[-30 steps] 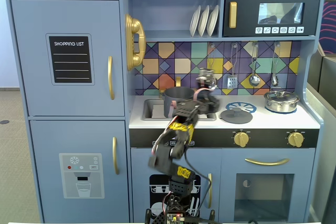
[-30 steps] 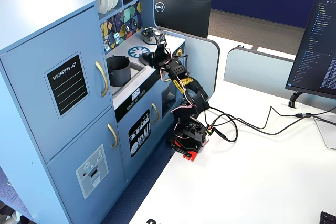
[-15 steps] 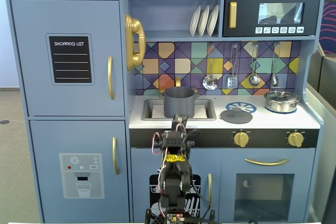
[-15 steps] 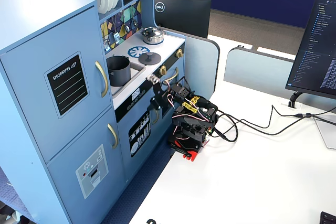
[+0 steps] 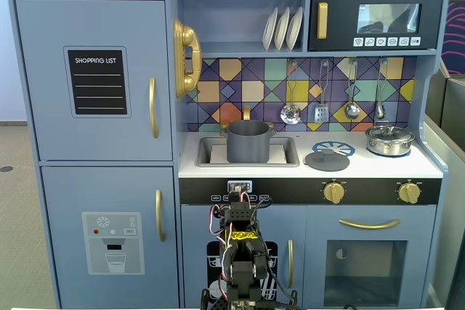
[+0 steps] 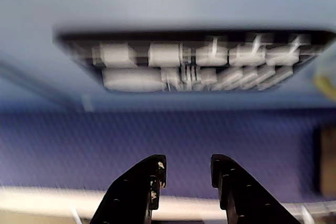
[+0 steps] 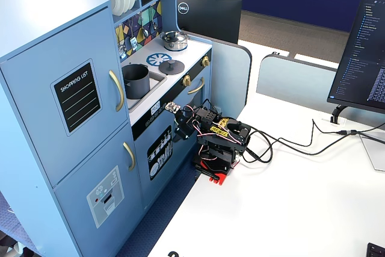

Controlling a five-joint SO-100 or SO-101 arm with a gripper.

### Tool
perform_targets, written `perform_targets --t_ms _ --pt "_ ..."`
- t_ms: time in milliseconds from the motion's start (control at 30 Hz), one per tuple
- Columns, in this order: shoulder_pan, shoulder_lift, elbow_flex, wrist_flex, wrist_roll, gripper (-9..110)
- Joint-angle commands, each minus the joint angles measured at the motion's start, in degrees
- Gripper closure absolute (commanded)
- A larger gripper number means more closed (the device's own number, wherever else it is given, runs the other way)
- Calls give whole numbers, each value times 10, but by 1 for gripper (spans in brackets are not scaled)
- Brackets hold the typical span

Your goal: Take off the lid from the gray recipient and place it on the counter

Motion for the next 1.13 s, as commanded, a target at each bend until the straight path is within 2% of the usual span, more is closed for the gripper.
perform_targets --t_ms 0,133,200,367,1100 --pt "15 2 -6 112 -26 102" --pt "8 2 -6 234 -8 101" --pt "0 2 -6 256 33 99" --pt "21 3 -6 261 80 97" --pt "26 3 -6 261 80 93"
